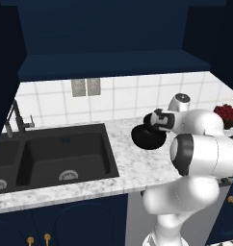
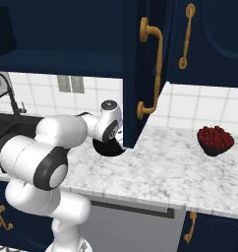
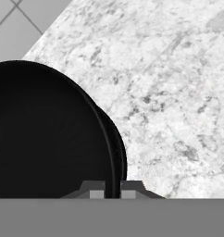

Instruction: Pick up the bowls on the counter and stack them on top of one another in the open cabinet. Place the smaller bowl on top of the larger bowl.

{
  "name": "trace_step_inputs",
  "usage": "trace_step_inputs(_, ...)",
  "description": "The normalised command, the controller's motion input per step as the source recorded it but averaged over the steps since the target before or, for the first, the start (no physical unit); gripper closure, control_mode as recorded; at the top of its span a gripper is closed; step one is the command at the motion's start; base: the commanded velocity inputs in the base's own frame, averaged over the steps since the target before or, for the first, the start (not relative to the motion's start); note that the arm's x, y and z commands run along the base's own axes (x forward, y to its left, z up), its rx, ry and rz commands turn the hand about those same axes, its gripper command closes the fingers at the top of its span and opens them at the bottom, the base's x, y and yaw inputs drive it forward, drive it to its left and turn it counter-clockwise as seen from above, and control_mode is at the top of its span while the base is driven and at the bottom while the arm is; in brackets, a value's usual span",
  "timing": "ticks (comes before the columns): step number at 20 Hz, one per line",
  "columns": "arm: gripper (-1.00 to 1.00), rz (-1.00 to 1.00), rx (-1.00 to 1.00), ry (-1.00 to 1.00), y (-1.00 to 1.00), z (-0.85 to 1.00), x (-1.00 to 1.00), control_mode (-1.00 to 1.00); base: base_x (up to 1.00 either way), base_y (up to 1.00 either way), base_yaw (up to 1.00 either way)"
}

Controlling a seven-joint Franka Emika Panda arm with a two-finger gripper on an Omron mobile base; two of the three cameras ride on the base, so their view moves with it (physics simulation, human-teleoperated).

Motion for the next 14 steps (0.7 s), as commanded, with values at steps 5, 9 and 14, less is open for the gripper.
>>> trace_step_inputs(5, 1.00, 0.00, 0.00, 0.02, 0.07, -0.27, 0.08, -1.00, 0.00, 0.00, 0.00)
trace_step_inputs(9, 1.00, 0.05, 0.00, 0.00, 0.48, -0.02, -0.06, -1.00, 0.00, 0.00, 0.00)
trace_step_inputs(14, 1.00, 0.03, -0.04, 0.02, 0.14, -0.18, 0.01, -1.00, 0.00, 0.00, 0.00)
